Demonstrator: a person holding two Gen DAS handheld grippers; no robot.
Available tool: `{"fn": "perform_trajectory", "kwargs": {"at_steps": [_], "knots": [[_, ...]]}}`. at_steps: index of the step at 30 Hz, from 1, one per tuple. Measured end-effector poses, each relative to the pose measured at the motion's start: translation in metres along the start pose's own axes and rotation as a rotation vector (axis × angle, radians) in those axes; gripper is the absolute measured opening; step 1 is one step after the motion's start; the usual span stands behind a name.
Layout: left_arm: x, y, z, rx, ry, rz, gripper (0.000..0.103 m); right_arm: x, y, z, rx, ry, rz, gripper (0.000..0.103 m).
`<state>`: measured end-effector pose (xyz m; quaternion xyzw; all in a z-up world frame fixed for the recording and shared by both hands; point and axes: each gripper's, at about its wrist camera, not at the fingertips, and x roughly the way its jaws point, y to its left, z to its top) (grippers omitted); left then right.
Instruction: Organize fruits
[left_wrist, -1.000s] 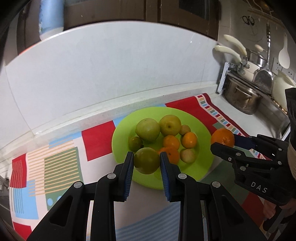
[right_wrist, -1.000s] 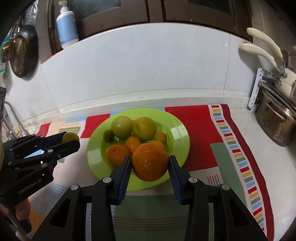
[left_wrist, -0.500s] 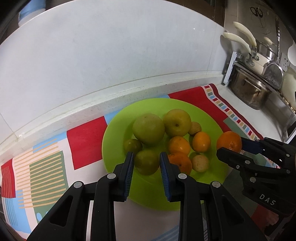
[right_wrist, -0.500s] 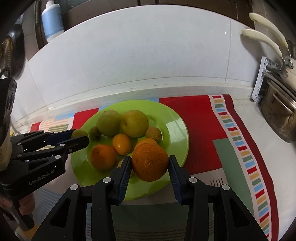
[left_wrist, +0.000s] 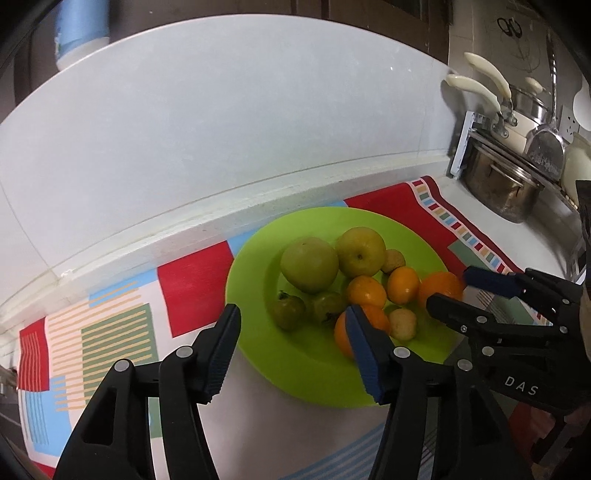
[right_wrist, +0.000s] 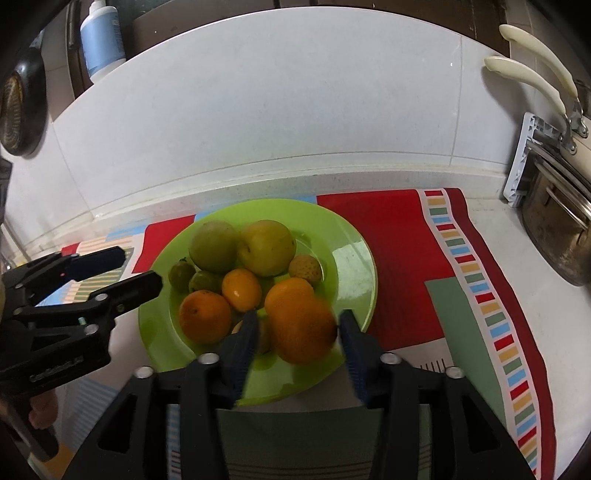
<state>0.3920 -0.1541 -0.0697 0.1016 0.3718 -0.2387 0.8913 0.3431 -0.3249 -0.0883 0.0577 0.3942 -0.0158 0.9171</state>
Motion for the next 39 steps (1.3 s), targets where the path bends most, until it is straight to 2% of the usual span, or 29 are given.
{"fn": "perform_trajectory", "kwargs": {"at_steps": [8, 10, 13, 17, 25, 30, 34, 39], "knots": [[-0.021, 0.003, -0.011, -0.045, -0.015, 0.020, 0.061, -0.016, 0.004, 0.000, 0.002, -0.037, -0.018, 0.060], [-0.030, 0.003, -0.016, -0.052, -0.019, 0.032, 0.063, -0.023, 0.005, -0.003, 0.003, -0.044, -0.025, 0.066], [-0.044, 0.002, -0.023, -0.057, -0.029, 0.056, 0.065, -0.037, 0.010, -0.008, -0.003, -0.065, -0.039, 0.067], [-0.069, 0.002, -0.032, -0.070, -0.066, 0.105, 0.073, -0.058, 0.017, -0.018, -0.011, -0.090, -0.042, 0.069], [-0.127, 0.002, -0.056, -0.049, -0.154, 0.154, 0.087, -0.106, 0.038, -0.045, 0.010, -0.144, -0.060, 0.075], [-0.155, 0.001, -0.071, 0.004, -0.189, 0.141, 0.092, -0.137, 0.050, -0.066, 0.055, -0.166, -0.085, 0.075], [-0.174, -0.001, -0.085, 0.037, -0.200, 0.095, 0.093, -0.160, 0.062, -0.084, 0.084, -0.190, -0.136, 0.078], [-0.196, -0.005, -0.100, 0.034, -0.207, 0.073, 0.094, -0.184, 0.072, -0.102, 0.100, -0.207, -0.162, 0.078]]}}
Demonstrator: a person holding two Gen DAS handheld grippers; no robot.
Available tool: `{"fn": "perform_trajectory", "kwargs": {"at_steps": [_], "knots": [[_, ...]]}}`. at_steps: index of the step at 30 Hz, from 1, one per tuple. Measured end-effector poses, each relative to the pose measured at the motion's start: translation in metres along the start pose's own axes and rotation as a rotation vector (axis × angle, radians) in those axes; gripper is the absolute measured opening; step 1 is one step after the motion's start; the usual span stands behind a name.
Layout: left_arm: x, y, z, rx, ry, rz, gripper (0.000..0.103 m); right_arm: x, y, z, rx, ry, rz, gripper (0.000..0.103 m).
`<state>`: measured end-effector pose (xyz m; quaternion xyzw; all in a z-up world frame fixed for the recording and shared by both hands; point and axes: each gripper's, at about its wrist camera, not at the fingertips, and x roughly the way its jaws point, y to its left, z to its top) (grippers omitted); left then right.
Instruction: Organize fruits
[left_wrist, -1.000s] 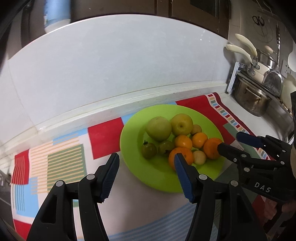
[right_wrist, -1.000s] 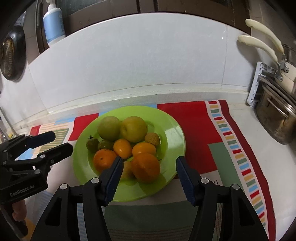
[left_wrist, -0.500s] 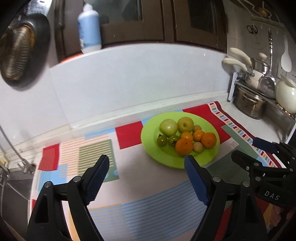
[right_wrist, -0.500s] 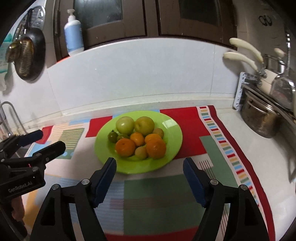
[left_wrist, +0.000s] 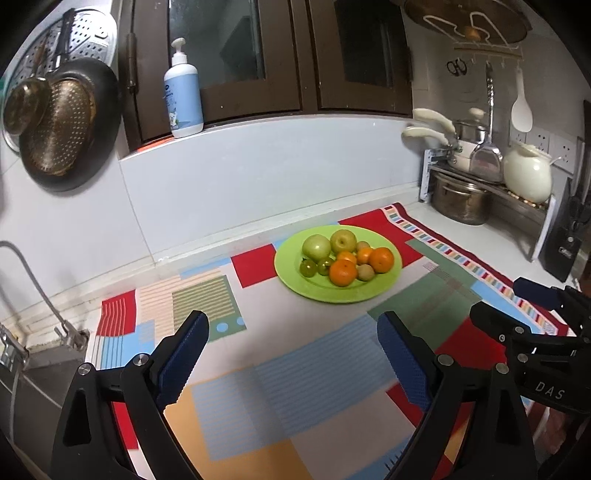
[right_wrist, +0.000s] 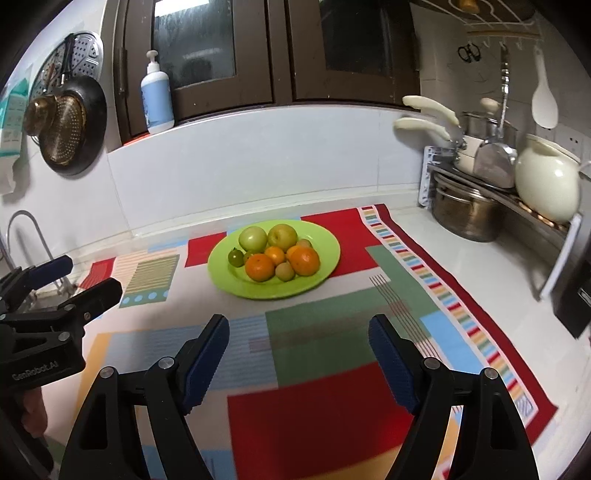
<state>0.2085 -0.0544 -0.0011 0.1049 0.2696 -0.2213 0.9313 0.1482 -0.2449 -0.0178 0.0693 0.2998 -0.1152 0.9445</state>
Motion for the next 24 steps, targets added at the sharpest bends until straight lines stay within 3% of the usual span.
{"fn": "perform_trajectory", "kwargs": {"at_steps": [13, 24], "knots": [[-0.081, -0.023, -0.031, -0.081, -0.035, 0.041, 0.098, -0.082, -0.004, -0.020, -0.068, -0.065, 0.034, 0.083], [-0.140, -0.048, -0.055, -0.077, -0.080, 0.073, 0.101, -0.136, -0.018, -0.039, -0.085, -0.081, 0.051, 0.086]]}}
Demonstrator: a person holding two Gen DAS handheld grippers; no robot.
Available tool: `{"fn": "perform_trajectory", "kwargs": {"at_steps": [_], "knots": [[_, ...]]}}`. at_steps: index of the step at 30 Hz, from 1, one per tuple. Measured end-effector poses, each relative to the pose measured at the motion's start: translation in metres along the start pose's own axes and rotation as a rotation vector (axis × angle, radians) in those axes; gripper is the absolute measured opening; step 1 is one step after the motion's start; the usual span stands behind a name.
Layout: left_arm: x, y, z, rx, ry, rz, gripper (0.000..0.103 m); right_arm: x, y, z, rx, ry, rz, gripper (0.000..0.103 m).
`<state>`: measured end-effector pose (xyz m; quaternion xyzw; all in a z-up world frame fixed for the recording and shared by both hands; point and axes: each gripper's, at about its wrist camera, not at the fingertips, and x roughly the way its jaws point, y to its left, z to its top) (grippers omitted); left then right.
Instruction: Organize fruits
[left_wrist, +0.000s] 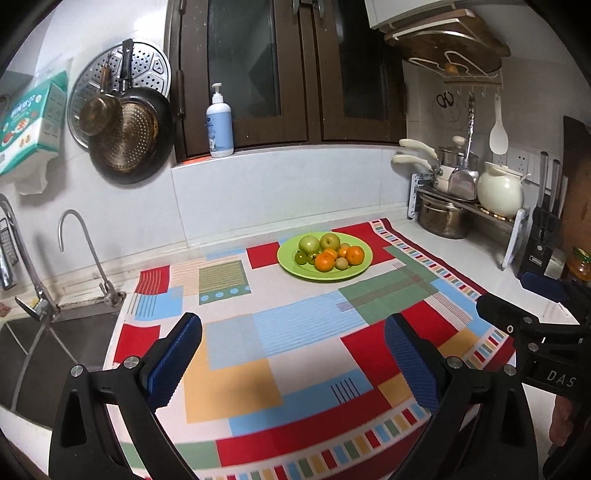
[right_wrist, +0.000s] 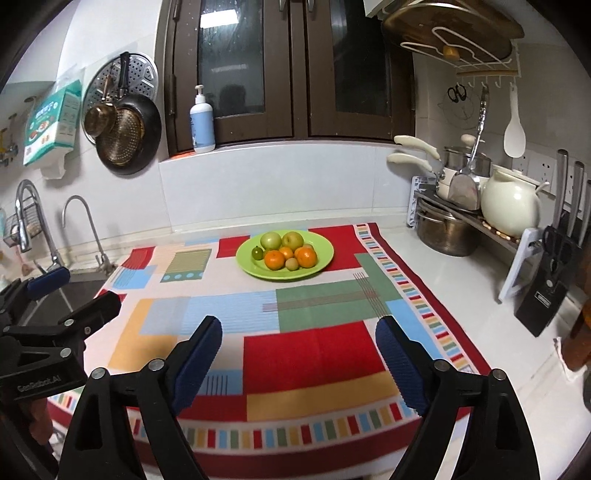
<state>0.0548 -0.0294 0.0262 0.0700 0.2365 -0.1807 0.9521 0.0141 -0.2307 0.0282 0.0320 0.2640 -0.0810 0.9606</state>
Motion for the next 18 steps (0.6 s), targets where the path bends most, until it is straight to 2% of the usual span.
{"fn": "perform_trajectory", "kwargs": {"at_steps": [8, 18], "knots": [[-0.026, -0.006, -0.007, -0.024, 0.003, -0.005, 0.103, -0.029, -0.002, -0.009, -0.006, -0.018, 0.021, 0.086], [-0.046, -0.012, -0.009, -0.014, -0.025, 0.019, 0.103, -0.045, -0.003, -0.015, -0.016, -0.026, 0.038, 0.086]]}}
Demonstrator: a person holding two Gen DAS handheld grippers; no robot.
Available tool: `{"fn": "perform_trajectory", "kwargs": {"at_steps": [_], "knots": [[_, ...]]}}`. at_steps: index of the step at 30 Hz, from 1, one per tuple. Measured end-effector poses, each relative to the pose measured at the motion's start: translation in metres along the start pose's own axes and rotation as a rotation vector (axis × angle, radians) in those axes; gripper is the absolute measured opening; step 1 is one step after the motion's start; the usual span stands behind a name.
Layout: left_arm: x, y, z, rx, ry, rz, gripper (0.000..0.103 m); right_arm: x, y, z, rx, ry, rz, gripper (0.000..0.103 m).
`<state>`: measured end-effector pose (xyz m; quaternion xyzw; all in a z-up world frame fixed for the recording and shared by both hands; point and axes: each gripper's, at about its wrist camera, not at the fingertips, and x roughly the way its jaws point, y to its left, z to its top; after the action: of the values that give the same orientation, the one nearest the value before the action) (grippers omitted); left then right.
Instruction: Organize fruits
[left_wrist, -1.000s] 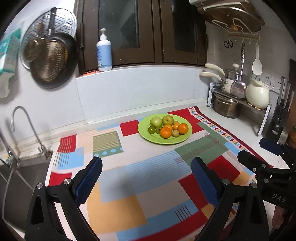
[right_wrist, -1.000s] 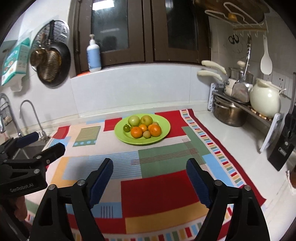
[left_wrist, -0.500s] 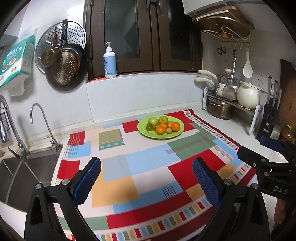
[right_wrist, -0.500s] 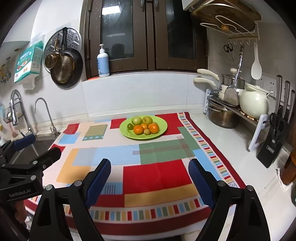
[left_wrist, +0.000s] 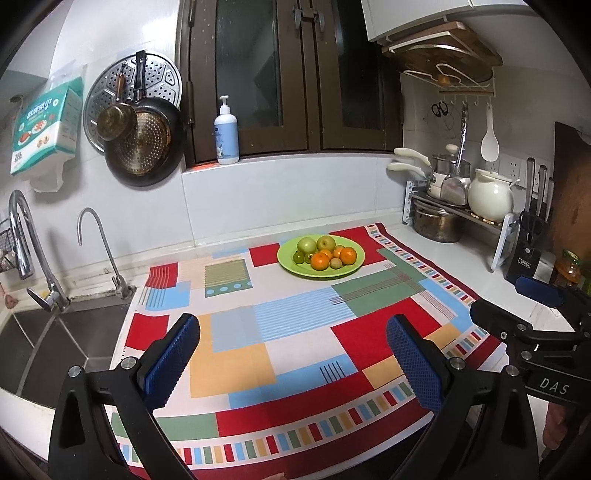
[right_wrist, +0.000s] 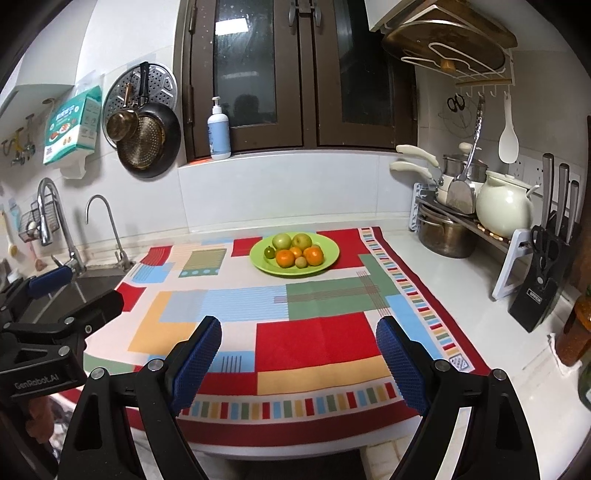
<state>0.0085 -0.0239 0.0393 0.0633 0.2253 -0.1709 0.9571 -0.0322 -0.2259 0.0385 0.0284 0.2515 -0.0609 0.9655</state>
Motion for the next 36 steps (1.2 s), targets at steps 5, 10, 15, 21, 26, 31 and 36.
{"fn": "perform_trajectory", "kwargs": {"at_steps": [5, 10, 15, 21, 26, 31, 36], "knots": [[-0.004, -0.003, -0.001, 0.003, -0.005, 0.004, 0.103, -0.005, -0.002, -0.002, 0.001, -0.005, 0.002, 0.086], [-0.004, -0.003, -0.001, 0.003, -0.005, 0.007, 0.103, -0.007, -0.004, -0.001, -0.001, -0.009, 0.001, 0.086], [-0.009, -0.007, -0.003, 0.003, -0.011, 0.012, 0.103, -0.007, -0.004, -0.001, -0.004, -0.011, 0.002, 0.086], [-0.011, -0.006, -0.003, 0.004, -0.020, 0.013, 0.103, -0.009, -0.005, -0.002, -0.009, -0.016, 0.005, 0.086], [-0.011, -0.008, -0.003, 0.006, -0.021, 0.014, 0.103, -0.009, -0.005, -0.002, -0.008, -0.014, 0.004, 0.086], [-0.013, -0.010, -0.002, 0.009, -0.030, 0.022, 0.103, -0.010, -0.006, -0.003, -0.007, -0.015, 0.006, 0.086], [-0.013, -0.010, -0.002, 0.005, -0.028, 0.023, 0.103, -0.011, -0.006, -0.003, -0.008, -0.016, 0.006, 0.086]]}}
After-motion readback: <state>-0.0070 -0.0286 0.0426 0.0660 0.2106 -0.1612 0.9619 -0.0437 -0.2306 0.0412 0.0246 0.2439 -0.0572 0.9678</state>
